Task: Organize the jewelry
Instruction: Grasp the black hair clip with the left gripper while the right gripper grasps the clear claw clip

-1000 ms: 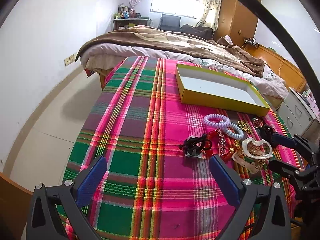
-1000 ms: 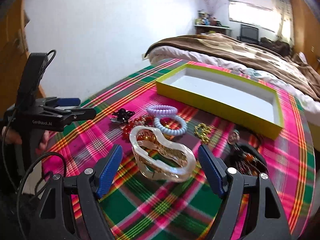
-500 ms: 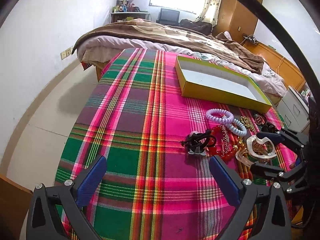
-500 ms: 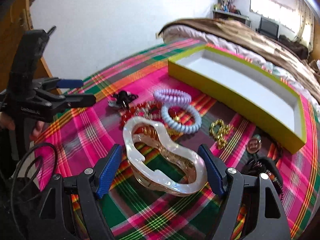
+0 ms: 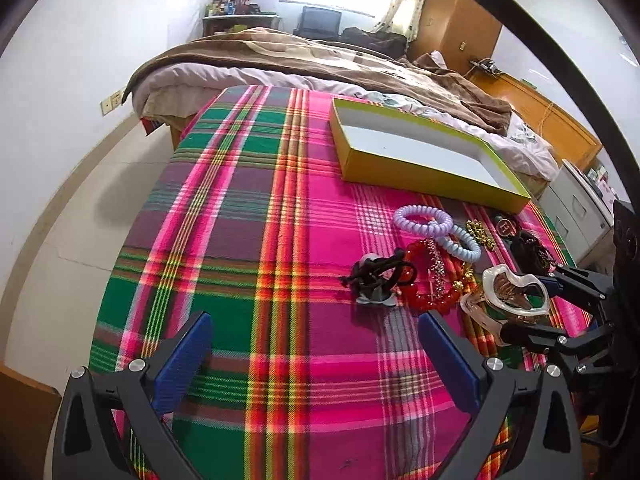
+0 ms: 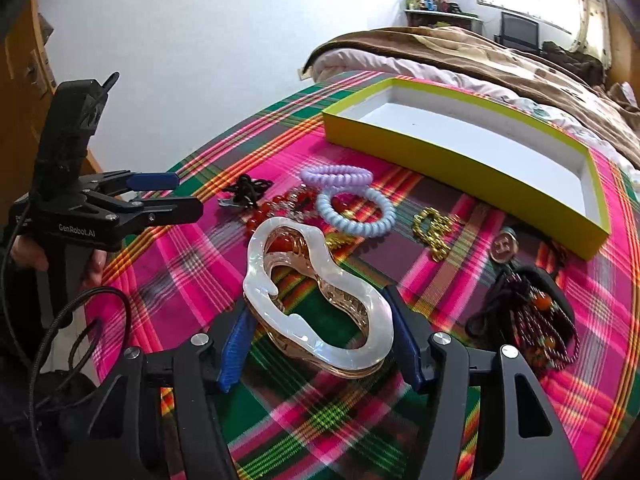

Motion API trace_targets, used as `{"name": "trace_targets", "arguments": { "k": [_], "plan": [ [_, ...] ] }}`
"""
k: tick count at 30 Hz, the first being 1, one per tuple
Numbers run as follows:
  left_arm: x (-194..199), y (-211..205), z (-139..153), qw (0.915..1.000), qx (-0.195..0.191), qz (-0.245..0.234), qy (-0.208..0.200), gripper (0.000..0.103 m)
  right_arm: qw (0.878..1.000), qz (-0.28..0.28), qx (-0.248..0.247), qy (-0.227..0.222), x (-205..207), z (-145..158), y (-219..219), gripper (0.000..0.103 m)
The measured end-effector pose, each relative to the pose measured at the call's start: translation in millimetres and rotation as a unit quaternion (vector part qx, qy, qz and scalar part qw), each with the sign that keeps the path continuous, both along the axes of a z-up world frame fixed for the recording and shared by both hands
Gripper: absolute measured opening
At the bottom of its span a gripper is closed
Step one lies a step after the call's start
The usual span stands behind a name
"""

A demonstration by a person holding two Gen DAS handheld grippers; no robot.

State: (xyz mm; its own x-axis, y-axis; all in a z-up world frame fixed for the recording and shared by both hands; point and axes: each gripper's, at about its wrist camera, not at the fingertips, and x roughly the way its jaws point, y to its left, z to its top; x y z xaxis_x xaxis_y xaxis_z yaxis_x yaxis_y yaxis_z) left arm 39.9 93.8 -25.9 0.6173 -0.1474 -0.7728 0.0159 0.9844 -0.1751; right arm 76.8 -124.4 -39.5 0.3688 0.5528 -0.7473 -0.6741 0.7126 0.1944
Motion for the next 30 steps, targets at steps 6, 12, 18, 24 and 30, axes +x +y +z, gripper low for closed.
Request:
{"name": "trace_targets", "arguments": {
  "k": [6,12,18,24,30],
  "plan": [
    [10,-8,2,0.9999,0.009,-0.010,-0.003,0.103,0.999,-0.043,0.031,-0.001,-7,7,-21,0.062],
    [22,-13,-4,0.9997,0.015,-0.016,0.002,0.103,0.996,-0.085,0.035,-0.009,-14,11,-37,0.062],
    [34,-17,-7,0.9997,0.020,-0.013,0.007,0.098,0.995,-0.091,0.039,-0.009,-17,11,-42,0.062],
    [40,-25,-9,0.9992,0.035,-0.020,0.008,0.090,0.995,-0.092,0.041,-0.010,-19,11,-44,0.062],
    [40,-27,-6,0.9990,0.040,-0.018,0.006,0.064,0.994,-0.098,0.046,-0.006,-18,10,-46,0.062]
  ]
}}
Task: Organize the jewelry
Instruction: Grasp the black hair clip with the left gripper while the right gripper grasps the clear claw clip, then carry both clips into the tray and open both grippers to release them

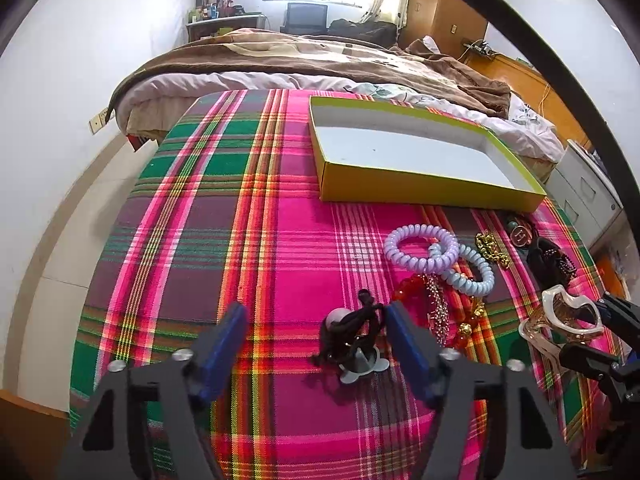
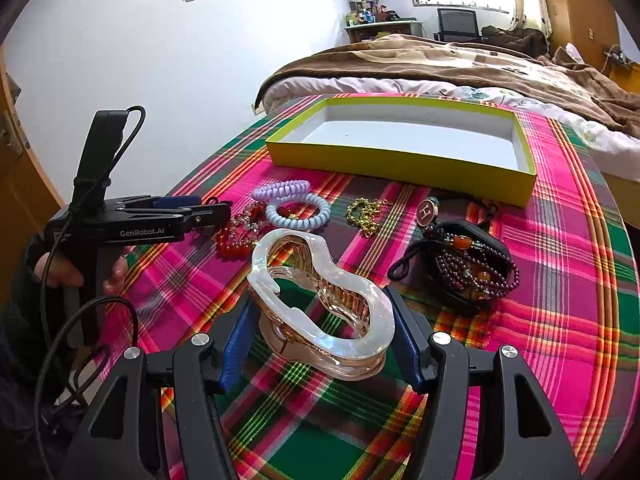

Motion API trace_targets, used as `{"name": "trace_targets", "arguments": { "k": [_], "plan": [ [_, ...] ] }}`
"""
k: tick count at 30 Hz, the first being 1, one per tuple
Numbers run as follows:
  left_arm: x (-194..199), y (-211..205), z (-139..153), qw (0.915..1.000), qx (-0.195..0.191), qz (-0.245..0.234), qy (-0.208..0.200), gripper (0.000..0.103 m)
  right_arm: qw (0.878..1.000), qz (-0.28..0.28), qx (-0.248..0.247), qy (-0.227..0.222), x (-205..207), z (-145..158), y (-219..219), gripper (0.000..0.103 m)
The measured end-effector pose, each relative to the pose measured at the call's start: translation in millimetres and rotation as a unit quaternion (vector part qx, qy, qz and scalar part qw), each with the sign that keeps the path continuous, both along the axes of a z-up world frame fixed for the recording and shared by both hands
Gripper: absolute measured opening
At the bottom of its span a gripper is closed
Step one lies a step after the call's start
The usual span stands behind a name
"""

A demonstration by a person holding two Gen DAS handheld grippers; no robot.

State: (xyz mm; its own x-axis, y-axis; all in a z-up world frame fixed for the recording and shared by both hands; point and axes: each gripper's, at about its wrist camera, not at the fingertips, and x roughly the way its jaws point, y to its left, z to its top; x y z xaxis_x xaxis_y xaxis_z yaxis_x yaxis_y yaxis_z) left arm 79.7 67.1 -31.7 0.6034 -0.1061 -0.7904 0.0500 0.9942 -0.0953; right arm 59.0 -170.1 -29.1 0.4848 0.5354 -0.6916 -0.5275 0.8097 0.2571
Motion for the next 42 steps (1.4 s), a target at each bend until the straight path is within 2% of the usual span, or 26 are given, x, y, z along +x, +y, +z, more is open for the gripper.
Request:
{"name": "trace_targets", "arguments": {
  "k": [8,14,22,29,42],
  "plan": [
    [-4,-2,1,1.0000,-0.006,-0.006,-0.002,0.032,1.000,-0.005,0.004,0.002,-1,0,-1,0.062],
    [-6,-1,3,0.9999,-0.011,-0.004,-0.003,0.021,1.000,-0.010,0.009,-0.002,-2,2,-2,0.062],
    [-9,-3,17,0.9997,-0.012,-0.008,-0.019,0.020,0.999,-0.025,0.016,-0.015,-3,11,-7,0.062],
    [-5,-1,39,0.9992,-0.016,-0.008,-0.034,0.020,0.998,-0.045,0.025,-0.033,3,31,-16,0.062],
    [41,-12,74,0.9977,-0.037,-0.025,-0.051,0.020,0.990,-0.129,0.019,-0.054,63,67,-38,0.062]
  ]
}}
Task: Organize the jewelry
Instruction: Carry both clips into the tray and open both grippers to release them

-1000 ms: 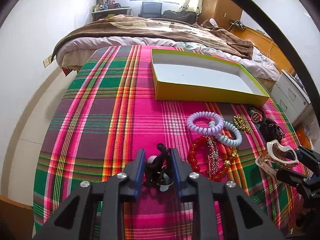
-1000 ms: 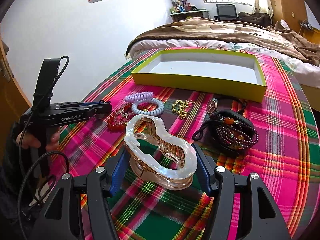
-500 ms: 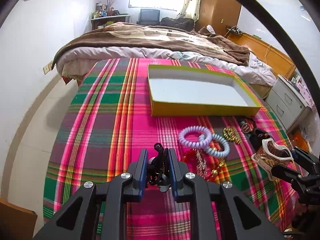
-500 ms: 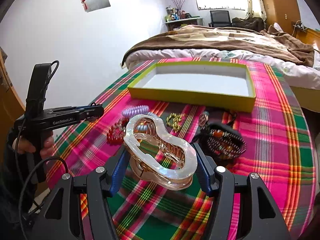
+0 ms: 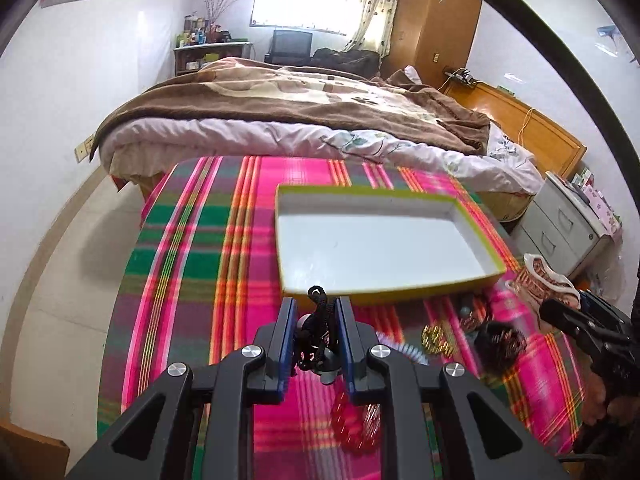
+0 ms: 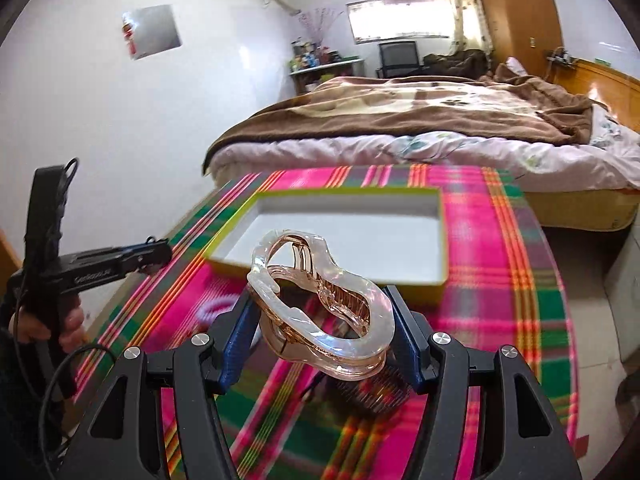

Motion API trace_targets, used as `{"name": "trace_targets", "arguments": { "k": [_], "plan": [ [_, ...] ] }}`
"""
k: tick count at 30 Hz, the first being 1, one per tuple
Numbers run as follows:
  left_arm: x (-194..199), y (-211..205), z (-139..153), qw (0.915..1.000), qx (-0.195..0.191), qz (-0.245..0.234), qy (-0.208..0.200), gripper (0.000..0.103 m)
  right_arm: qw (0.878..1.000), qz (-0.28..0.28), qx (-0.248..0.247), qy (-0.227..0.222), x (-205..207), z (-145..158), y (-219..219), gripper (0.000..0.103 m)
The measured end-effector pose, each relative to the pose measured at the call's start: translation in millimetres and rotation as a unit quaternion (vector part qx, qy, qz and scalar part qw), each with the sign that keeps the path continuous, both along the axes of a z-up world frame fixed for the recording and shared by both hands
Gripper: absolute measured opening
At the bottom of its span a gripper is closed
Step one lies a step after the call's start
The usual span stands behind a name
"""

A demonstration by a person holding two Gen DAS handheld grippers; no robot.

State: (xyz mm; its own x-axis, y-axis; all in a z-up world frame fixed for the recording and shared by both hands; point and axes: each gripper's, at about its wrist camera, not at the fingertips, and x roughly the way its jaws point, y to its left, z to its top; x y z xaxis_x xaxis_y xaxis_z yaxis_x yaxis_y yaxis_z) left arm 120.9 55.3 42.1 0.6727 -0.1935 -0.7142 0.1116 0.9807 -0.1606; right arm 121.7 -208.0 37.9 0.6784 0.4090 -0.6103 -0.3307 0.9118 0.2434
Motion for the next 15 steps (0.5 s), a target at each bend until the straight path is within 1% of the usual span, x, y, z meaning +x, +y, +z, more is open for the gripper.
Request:
{"name": "trace_targets", "arguments": {
  "k": [6,11,15],
  "plan": [
    [35,-10,10,0.9999,-0.006,-0.010,-0.002,0.020,0.999,-0.038,-0.014,0.004,39,3,-14,0.062],
    [67,-17,7,0.9999,-0.008,-0.011,0.004,0.020,0.997,-0.062,-0.034,0.009,70,-3,-16,0.062],
    [92,-24,-2,0.9997,-0.008,-0.016,0.016,0.020,0.996,-0.071,-0.047,0.022,93,-14,-16,0.062]
  ]
}}
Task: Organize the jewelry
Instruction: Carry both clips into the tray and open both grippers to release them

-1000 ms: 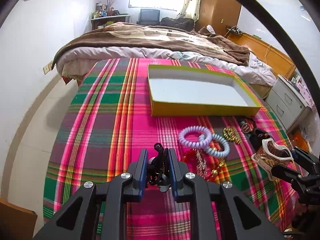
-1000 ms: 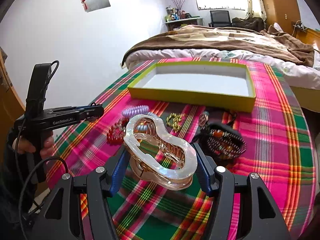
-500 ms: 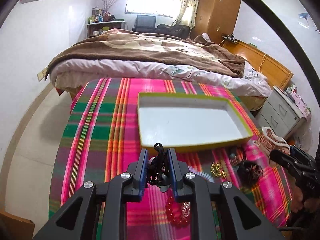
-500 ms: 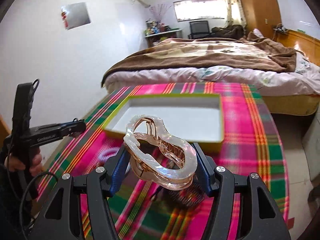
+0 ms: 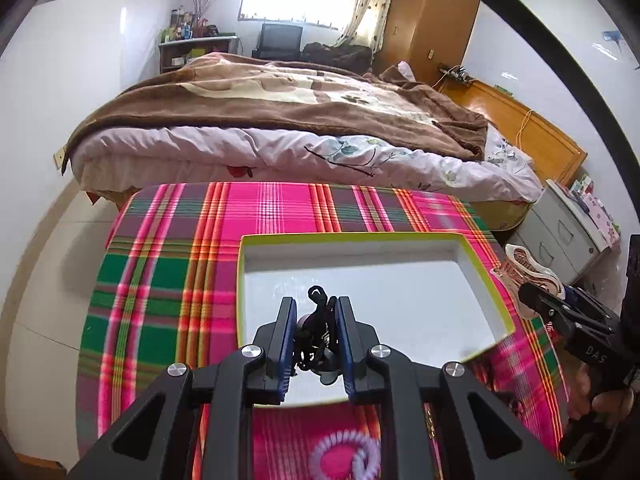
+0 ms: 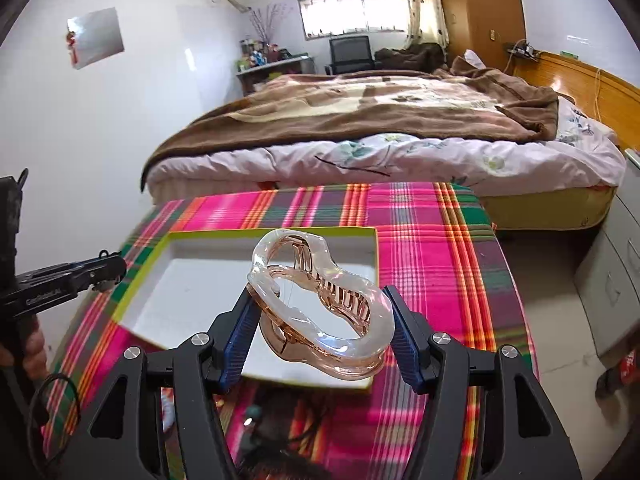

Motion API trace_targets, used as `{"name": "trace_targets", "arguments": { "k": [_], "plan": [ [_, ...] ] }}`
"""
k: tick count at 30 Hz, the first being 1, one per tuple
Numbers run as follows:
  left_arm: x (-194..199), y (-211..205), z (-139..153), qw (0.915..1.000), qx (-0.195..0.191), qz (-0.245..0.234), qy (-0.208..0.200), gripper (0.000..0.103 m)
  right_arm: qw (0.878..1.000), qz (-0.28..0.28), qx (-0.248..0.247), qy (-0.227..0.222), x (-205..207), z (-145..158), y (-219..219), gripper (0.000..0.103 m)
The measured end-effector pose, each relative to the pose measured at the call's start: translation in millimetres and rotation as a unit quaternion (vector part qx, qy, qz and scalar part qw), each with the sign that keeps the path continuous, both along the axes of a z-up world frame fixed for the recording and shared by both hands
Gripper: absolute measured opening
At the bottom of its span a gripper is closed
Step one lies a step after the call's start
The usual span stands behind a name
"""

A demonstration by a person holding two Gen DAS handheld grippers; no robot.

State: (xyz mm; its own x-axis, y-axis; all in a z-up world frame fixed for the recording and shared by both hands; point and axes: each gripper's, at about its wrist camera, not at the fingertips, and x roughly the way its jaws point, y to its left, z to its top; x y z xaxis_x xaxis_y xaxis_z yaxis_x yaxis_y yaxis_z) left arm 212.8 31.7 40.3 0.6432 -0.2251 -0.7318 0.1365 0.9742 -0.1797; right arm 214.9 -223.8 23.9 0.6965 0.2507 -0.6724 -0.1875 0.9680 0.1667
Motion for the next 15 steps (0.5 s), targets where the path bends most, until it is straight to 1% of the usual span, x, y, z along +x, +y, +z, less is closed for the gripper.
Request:
{"name": "trace_targets", "arguments": {
  "k": [8,15],
  "plan": [
    [43,-9,-25,0.9995,0.013,-0.001,0.030,0.020,0.999,-0.021,-0.020,0.025,32,-18,1,0.062],
    [65,-11,-44,0.9985,0.018,0.003,0.051,0.020,0.998,-0.021,-0.035,0.039,50,-30,10,0.062]
  ]
}}
